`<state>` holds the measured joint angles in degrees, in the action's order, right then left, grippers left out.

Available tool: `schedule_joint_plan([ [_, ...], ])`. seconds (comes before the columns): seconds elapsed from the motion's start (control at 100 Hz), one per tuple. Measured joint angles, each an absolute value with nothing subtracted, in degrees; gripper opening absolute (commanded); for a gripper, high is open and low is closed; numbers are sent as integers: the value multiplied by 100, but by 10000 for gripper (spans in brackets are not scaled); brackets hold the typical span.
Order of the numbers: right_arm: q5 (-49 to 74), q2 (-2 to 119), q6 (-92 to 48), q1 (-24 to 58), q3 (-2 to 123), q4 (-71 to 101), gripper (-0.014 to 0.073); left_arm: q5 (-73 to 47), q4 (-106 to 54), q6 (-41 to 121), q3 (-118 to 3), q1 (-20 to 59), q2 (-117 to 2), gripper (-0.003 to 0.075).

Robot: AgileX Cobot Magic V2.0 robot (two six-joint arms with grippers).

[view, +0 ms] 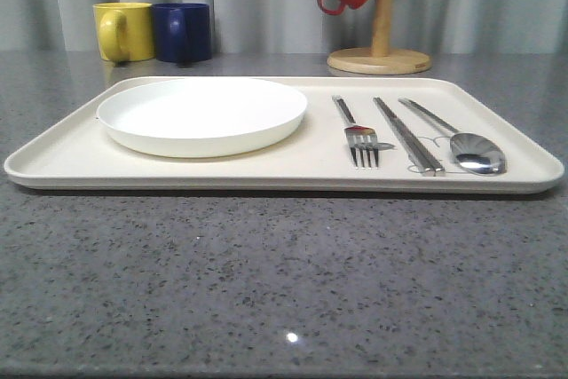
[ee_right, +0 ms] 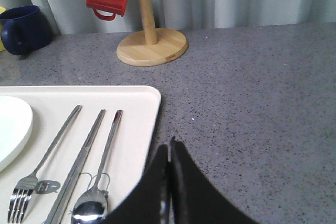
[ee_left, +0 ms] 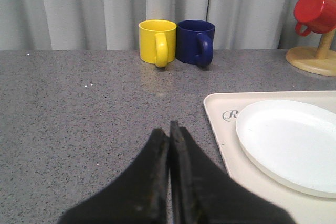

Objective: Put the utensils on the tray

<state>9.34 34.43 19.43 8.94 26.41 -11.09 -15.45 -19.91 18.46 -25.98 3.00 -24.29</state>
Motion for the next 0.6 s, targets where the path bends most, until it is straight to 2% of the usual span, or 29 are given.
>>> schedule_joint_plan([
  [0.39,834,3358,1891,894,2569,-1109,-69,-1545,-1991,1846,-2598,300,-2429,-18],
  [0.6,220,2861,991,882,1997,-394,-69,-1545,-1991,1846,-2598,300,-2429,-18],
])
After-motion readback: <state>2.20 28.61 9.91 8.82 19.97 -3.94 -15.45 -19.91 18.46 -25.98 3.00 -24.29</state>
